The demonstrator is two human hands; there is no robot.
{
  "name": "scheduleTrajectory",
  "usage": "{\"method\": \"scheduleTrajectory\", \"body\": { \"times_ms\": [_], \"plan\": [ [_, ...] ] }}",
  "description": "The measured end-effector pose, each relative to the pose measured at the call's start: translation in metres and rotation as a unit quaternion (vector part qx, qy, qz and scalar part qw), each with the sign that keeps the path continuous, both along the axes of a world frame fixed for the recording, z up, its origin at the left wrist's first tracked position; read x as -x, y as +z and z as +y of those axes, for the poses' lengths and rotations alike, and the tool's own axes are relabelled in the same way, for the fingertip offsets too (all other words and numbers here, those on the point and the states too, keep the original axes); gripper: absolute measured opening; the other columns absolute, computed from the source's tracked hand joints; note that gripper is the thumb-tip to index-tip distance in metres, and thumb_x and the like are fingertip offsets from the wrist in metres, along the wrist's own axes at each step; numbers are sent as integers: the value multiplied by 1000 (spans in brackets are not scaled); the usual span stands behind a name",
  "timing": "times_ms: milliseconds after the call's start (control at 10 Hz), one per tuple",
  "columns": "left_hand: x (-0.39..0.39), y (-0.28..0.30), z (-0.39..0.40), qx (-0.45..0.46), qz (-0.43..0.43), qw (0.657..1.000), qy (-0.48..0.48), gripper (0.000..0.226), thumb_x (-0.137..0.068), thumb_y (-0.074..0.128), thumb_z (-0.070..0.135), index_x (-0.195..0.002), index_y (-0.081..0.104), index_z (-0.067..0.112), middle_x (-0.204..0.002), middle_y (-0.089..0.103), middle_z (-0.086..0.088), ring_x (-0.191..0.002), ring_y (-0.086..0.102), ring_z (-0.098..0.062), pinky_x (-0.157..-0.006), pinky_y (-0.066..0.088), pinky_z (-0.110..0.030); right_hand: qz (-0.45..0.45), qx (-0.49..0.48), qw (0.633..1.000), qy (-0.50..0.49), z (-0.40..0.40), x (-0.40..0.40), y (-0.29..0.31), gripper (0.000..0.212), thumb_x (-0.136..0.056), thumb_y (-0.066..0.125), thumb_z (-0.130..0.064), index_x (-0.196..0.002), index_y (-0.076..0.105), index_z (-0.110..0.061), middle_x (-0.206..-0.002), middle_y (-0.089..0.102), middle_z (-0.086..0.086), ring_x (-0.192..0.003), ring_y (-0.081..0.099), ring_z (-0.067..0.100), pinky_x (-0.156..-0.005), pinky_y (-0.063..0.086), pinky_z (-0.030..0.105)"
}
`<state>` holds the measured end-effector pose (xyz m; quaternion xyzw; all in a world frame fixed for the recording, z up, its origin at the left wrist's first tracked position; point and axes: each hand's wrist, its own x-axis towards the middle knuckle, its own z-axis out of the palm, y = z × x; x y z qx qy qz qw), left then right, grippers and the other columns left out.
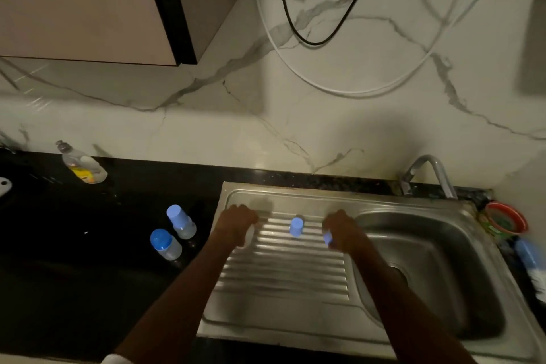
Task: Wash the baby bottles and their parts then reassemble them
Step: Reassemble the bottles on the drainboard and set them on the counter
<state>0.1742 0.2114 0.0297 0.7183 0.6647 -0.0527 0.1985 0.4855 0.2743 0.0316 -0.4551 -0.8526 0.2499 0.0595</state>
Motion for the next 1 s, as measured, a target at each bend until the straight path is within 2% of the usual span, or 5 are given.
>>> {"method": "scheduleTrajectory", "body": {
  "times_ms": [200, 300, 500, 800, 1000],
  "plan": [
    [-20, 81, 5, -138, -453, 848, 238, 42, -83, 81, 43, -113, 68, 16, -108, 73, -2, -86, 72, -14, -73, 60, -29, 338, 102, 930, -104, 14, 20, 93, 28, -87, 78, -19, -115, 72, -18, -106, 74, 1, -91, 69, 11, -91, 56, 39],
    [-28, 121, 9, -108, -749, 600, 262, 48, -97, 56, 46, -123, 63, 5, -110, 73, -15, -67, 67, -17, -56, 54, -22, 729, 317, 604, -65, 6, 22, 159, 27, -93, 62, -11, -119, 71, -15, -126, 65, 20, -95, 70, 24, -85, 60, 32],
    [-8, 3, -29, -84, -132, 987, -23, 45, -75, 85, 42, -113, 66, 25, -114, 69, 0, -105, 67, -22, -88, 54, -34, 119, -71, 989, 45, -11, -15, 1, 34, -82, 80, -44, -87, 75, -11, -88, 72, 11, -80, 70, 30, -76, 57, 39],
    [-28, 105, -25, -105, -663, 707, 221, 39, -88, 76, 38, -115, 66, 11, -112, 72, -13, -88, 74, -27, -68, 60, -31, 652, 254, 711, -62, -15, 21, 148, 30, -91, 65, 5, -115, 71, -14, -126, 66, 21, -102, 68, 32, -86, 58, 33],
    [-14, 49, -52, -100, -336, 925, 149, 55, -69, 84, 57, -106, 64, 22, -104, 71, 6, -93, 69, -13, -83, 59, -41, 214, -9, 977, 17, -32, -5, 46, 23, -76, 80, -32, -91, 75, -15, -92, 74, -2, -82, 70, 8, -77, 55, 34]
  ]
}}
